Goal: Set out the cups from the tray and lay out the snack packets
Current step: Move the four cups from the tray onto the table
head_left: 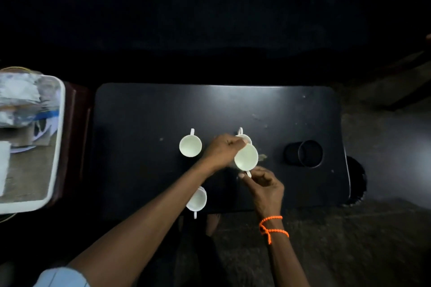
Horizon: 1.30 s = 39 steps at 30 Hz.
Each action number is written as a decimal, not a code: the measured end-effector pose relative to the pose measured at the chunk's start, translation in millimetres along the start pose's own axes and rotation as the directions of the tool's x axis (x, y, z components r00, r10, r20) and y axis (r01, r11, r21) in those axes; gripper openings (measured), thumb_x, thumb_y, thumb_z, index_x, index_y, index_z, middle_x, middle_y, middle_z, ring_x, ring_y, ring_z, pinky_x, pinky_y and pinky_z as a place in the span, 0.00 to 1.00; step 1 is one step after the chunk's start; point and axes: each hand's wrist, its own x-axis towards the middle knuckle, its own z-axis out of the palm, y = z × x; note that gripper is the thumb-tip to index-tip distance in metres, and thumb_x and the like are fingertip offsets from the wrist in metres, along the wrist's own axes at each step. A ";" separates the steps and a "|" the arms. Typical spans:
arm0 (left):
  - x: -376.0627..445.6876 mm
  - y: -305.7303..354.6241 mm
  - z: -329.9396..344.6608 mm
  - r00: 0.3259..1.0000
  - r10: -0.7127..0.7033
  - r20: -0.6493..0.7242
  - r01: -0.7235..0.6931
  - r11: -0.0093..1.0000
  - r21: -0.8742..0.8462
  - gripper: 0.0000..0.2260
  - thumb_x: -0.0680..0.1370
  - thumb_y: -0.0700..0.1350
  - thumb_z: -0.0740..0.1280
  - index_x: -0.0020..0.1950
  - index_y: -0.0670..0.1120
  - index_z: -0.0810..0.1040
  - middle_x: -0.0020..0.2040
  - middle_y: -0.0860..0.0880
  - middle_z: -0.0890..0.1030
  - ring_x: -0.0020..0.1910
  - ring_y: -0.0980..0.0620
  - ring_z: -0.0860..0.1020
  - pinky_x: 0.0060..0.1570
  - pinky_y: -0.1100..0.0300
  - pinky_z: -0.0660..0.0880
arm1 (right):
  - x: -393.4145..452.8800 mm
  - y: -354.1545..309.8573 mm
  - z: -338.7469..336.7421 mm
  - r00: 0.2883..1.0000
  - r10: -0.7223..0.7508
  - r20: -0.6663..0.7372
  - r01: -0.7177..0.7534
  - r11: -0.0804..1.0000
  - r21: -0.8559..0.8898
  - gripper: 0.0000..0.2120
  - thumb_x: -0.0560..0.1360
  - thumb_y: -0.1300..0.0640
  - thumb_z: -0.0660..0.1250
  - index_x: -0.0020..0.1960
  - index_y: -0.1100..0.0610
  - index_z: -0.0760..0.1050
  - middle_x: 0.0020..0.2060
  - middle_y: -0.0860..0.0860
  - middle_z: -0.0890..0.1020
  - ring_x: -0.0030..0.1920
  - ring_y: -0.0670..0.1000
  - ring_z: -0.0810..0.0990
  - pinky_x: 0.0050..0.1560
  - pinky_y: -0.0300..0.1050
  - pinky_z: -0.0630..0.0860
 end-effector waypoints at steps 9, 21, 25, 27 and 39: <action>-12.4 -69.8 60.4 0.995 -0.036 0.089 0.014 0.970 0.243 0.13 0.83 0.46 0.66 0.63 0.46 0.85 0.64 0.48 0.85 0.65 0.51 0.81 0.65 0.60 0.73 | -28.6 92.5 -13.6 0.982 0.151 -0.112 -0.165 0.978 -0.126 0.09 0.61 0.67 0.83 0.37 0.65 0.84 0.43 0.59 0.85 0.43 0.47 0.83 0.47 0.35 0.77; -43.0 -99.2 73.9 0.993 0.088 0.076 -0.102 0.973 0.205 0.25 0.73 0.36 0.71 0.71 0.44 0.79 0.69 0.47 0.81 0.69 0.49 0.77 0.71 0.61 0.70 | -42.3 111.1 -14.4 0.967 0.215 -0.139 -0.243 0.940 -0.238 0.14 0.61 0.58 0.84 0.39 0.60 0.81 0.35 0.52 0.85 0.36 0.48 0.81 0.42 0.43 0.78; -69.4 -115.6 56.6 0.898 0.284 -0.337 -0.196 0.942 0.270 0.19 0.73 0.40 0.75 0.64 0.44 0.83 0.62 0.46 0.83 0.63 0.46 0.80 0.67 0.51 0.74 | -46.0 98.7 -9.5 0.976 0.110 -0.189 -0.162 0.945 -0.285 0.27 0.56 0.56 0.86 0.48 0.57 0.76 0.42 0.52 0.82 0.44 0.52 0.81 0.44 0.37 0.77; -85.4 -129.1 48.8 0.827 0.295 -0.480 -0.105 0.918 0.383 0.21 0.72 0.45 0.77 0.65 0.47 0.81 0.62 0.48 0.81 0.62 0.48 0.78 0.63 0.50 0.74 | -45.8 94.7 -5.8 0.986 -0.024 -0.164 -0.039 0.926 -0.375 0.32 0.55 0.54 0.86 0.53 0.57 0.75 0.49 0.52 0.79 0.49 0.48 0.76 0.51 0.37 0.74; -107.1 -163.5 36.7 0.920 0.100 -0.379 0.124 0.843 0.523 0.32 0.67 0.42 0.79 0.70 0.48 0.75 0.62 0.46 0.75 0.63 0.42 0.74 0.56 0.47 0.77 | -27.2 79.4 11.3 0.989 -0.151 0.008 0.125 0.785 -0.606 0.31 0.61 0.55 0.79 0.62 0.57 0.76 0.57 0.56 0.74 0.57 0.59 0.75 0.56 0.53 0.78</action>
